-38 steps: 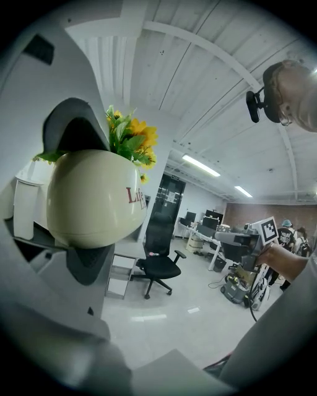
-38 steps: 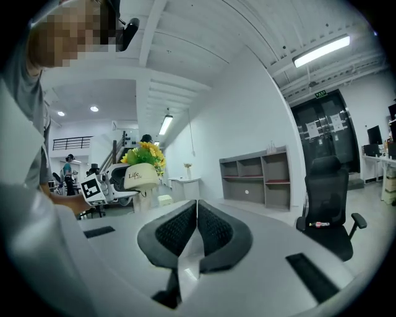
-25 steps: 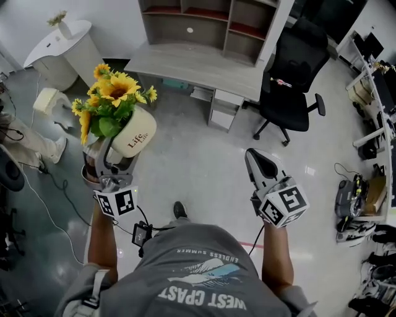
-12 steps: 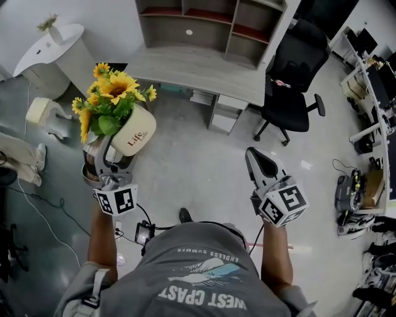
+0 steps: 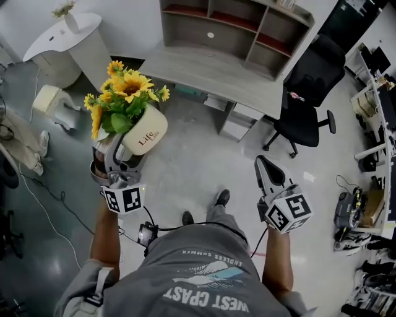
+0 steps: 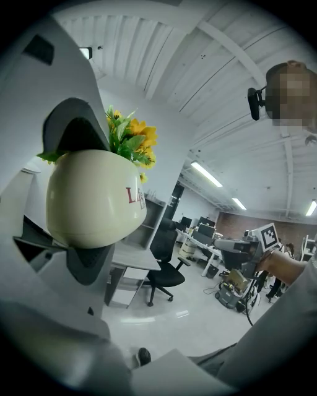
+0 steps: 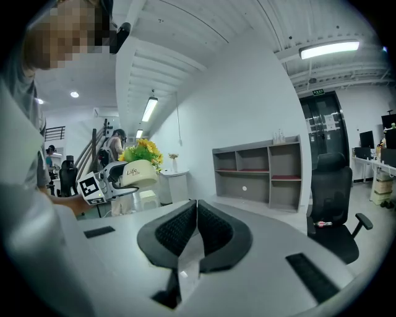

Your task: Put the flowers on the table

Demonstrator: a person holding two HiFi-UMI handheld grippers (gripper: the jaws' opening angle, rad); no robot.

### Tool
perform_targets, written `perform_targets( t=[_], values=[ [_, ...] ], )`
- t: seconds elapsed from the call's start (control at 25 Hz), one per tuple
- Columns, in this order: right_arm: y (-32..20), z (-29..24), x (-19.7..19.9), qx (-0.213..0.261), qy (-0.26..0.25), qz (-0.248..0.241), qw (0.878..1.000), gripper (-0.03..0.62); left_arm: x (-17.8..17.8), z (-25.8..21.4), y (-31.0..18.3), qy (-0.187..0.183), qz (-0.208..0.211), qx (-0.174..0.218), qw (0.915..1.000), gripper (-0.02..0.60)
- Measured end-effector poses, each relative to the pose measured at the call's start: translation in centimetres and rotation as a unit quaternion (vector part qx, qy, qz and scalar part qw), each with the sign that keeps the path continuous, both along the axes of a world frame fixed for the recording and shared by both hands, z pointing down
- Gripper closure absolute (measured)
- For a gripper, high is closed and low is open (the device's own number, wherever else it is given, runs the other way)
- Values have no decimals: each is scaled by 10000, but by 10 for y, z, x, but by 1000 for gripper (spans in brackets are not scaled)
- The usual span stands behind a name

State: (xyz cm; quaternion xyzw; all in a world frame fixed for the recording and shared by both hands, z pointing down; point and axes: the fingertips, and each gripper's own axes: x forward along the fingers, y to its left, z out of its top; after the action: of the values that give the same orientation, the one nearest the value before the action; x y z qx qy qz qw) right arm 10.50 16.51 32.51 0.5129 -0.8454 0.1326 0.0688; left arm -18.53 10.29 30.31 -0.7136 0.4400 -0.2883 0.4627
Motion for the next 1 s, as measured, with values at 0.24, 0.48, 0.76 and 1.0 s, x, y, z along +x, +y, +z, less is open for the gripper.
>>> perform_targets(
  t=[0.24,0.48,0.76,1.0],
  values=[
    [-29,12,-3,-42,-102,-398,9991,565,-3,5,-5,-85,-368,-12,9993,153],
    [-63,26,-8,-26,-206,-748,9970,565,-8,14,-13,-157,-733,13,9972,154],
    [-81,25,-4,-60,-177,-1126,9935,565,-5,11,-14,-179,-1110,22,9937,153],
    [-92,24,0,27,-189,-1318,9911,565,0,8,-13,-206,-1301,115,9912,153]
  ],
)
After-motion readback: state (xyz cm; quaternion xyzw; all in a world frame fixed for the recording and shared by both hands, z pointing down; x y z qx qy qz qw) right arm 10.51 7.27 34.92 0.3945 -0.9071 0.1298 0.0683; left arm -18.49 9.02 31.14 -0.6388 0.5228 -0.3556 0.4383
